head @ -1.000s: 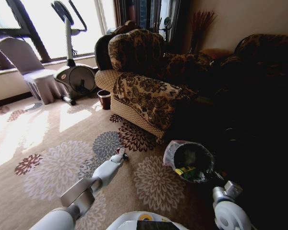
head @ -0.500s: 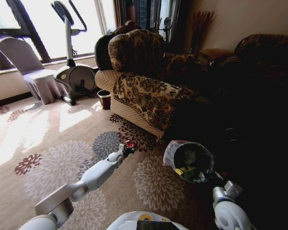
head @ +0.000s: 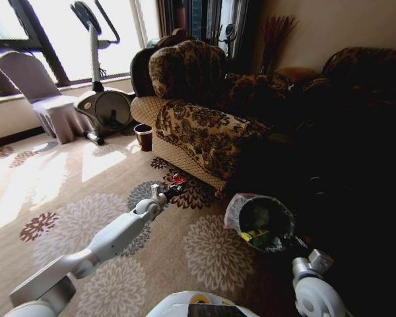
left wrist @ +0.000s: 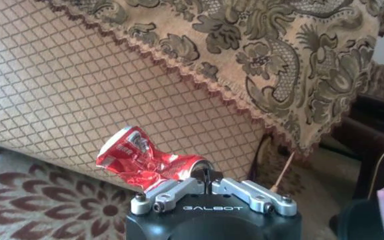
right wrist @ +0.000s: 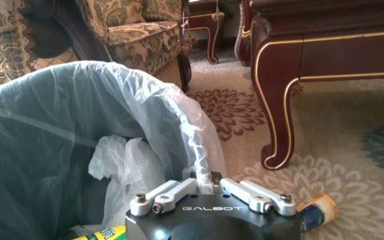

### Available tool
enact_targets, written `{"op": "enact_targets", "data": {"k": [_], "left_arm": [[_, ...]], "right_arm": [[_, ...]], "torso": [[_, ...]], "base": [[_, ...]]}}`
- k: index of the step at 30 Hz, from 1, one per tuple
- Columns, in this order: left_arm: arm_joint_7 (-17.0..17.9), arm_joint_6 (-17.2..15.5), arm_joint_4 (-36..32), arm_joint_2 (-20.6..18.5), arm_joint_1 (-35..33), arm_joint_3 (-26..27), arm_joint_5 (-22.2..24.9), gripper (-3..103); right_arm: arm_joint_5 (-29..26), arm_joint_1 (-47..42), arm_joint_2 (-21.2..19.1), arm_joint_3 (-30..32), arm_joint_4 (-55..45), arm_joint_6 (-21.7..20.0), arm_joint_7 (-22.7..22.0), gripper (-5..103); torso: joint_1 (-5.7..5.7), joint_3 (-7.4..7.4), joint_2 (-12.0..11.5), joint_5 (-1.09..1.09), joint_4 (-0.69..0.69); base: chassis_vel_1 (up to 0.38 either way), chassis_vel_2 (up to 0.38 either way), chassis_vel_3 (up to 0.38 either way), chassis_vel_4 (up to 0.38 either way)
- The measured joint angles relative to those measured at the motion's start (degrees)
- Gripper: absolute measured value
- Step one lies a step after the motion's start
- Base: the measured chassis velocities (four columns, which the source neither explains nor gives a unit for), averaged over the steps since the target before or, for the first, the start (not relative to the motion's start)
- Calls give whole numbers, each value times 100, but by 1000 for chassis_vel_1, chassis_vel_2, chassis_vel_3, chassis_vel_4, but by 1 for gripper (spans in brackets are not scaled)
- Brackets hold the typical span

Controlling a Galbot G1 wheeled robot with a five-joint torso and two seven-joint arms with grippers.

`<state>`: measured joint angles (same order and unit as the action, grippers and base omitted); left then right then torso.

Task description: Pick up the trash from the ground and place it into the trash bin.

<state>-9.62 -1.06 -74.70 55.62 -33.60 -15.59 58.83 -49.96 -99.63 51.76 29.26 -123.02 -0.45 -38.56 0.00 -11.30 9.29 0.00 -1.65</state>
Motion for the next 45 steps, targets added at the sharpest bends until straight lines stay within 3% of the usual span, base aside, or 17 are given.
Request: {"op": "enact_targets", "data": {"k": [8,13,18,21,26,29,35,38,45], "left_arm": [[35,3,-64,97,-93,101,-141,1],[70,6,-289,51,-83,171,-117,1],[89,-9,-665,-128,-68,283,31,1],[84,-37,-1260,-447,-171,405,240,1],[82,-87,-1735,-717,-307,557,455,1],[87,-176,-2293,-982,-482,762,851,1],[105,-311,-2946,-1273,-625,918,1227,1],[105,-340,-3121,-1351,-628,880,1173,1],[107,-397,-3414,-1448,-619,777,1121,1]], "right_arm": [[-2,45,0,-2,15,-8,5,0],[-88,931,-36,-2,494,-204,161,0],[-304,1158,-129,-100,286,-655,256,0],[-855,1168,-162,-189,59,-1040,168,0],[-1163,1167,-150,-360,-122,-1231,54,0],[-1375,1328,-229,-468,-42,-1317,39,0],[-1251,1532,-254,-610,367,-1321,316,0],[-864,1536,-236,-627,557,-1214,669,0],[-623,1522,-302,-668,622,-1190,992,0]], "torso": [[0,-1,0,-1,2],[0,-1,0,1,-5],[0,-1,0,0,-2],[0,0,0,-2,1],[0,0,0,-1,0],[0,0,0,-3,-2],[0,0,0,2,-2],[0,0,0,-2,2],[0,0,0,-2,-1]], "base": [[0,0,0,0],[0,0,0,0],[0,0,0,0],[0,0,0,0],[0,0,0,0],[0,0,0,0],[0,0,0,0],[0,0,0,0],[0,0,0,0]]}}
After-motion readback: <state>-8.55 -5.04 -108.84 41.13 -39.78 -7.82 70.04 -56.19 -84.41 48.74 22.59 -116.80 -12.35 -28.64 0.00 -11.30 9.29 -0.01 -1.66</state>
